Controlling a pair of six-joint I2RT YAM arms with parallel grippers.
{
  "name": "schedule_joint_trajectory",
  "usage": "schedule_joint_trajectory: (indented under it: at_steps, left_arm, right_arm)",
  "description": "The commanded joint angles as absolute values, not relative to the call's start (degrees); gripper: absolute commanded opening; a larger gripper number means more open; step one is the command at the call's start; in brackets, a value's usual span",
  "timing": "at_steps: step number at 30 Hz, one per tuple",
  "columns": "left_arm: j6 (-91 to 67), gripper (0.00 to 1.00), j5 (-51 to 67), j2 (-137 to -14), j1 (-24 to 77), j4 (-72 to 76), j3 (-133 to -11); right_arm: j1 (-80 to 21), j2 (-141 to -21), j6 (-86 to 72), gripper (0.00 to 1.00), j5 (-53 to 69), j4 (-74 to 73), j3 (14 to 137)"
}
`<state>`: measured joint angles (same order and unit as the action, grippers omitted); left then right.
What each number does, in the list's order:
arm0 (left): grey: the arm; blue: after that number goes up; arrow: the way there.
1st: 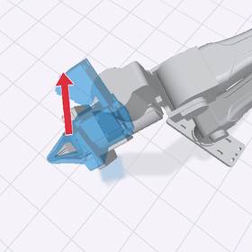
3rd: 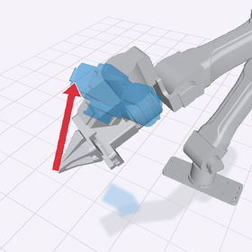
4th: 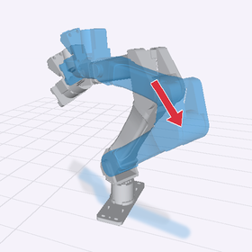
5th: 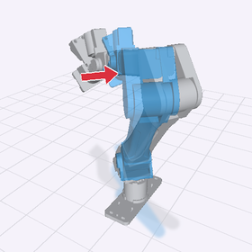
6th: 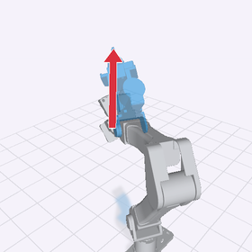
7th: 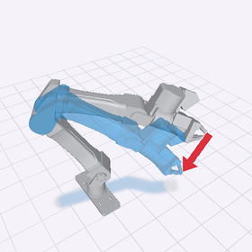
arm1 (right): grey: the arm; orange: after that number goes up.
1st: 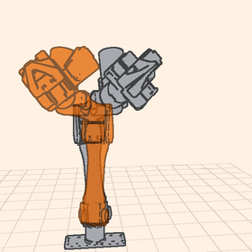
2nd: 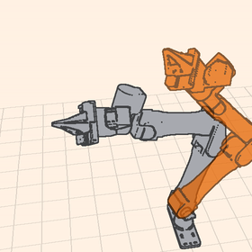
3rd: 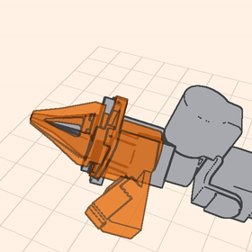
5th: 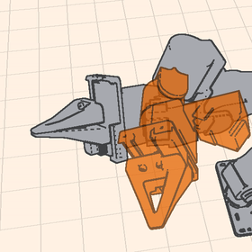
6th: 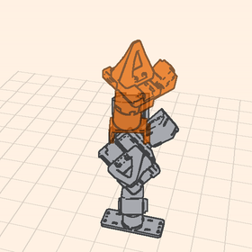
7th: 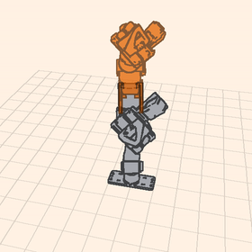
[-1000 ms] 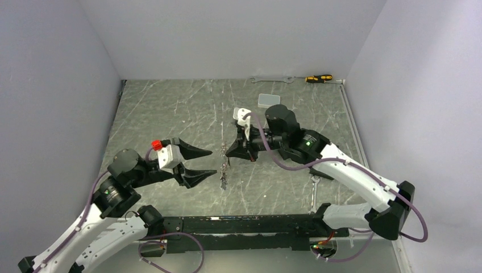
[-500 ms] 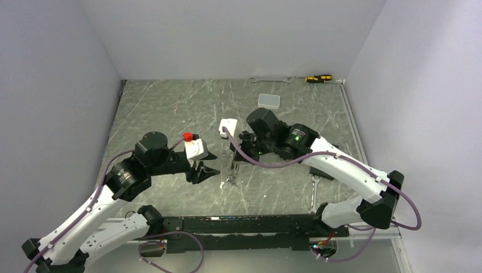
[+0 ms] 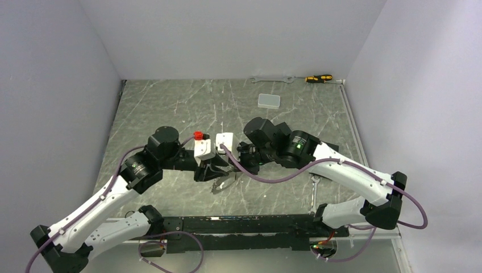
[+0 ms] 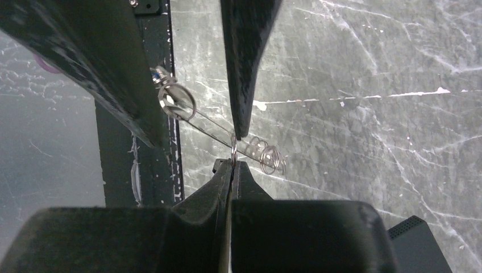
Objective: Put the keys on the keyring
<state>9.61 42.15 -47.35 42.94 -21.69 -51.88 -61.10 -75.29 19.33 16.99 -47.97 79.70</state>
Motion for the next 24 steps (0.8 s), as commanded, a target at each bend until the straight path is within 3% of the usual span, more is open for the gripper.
schedule_joint_trajectory:
  at_steps: [1,9,24]
  left_arm:
    - [9.6,0.37,46.3,-48.7,43.0,-18.4,-51.2]
    - [8.4,0.28,46.1,-49.7,43.0,-13.6,-50.3]
    - [8.0,0.24,45.6,-50.3,43.0,-13.2,-49.4]
  right_arm:
    - [-61.7,-72.2,20.2,0.0,18.6,-44.8,81.1]
    - [-62.0,-71.0,20.4,0.0,19.5,-44.5,80.8]
    - [-62.1,-69.1,20.2,0.0,19.3,-41.6,79.3]
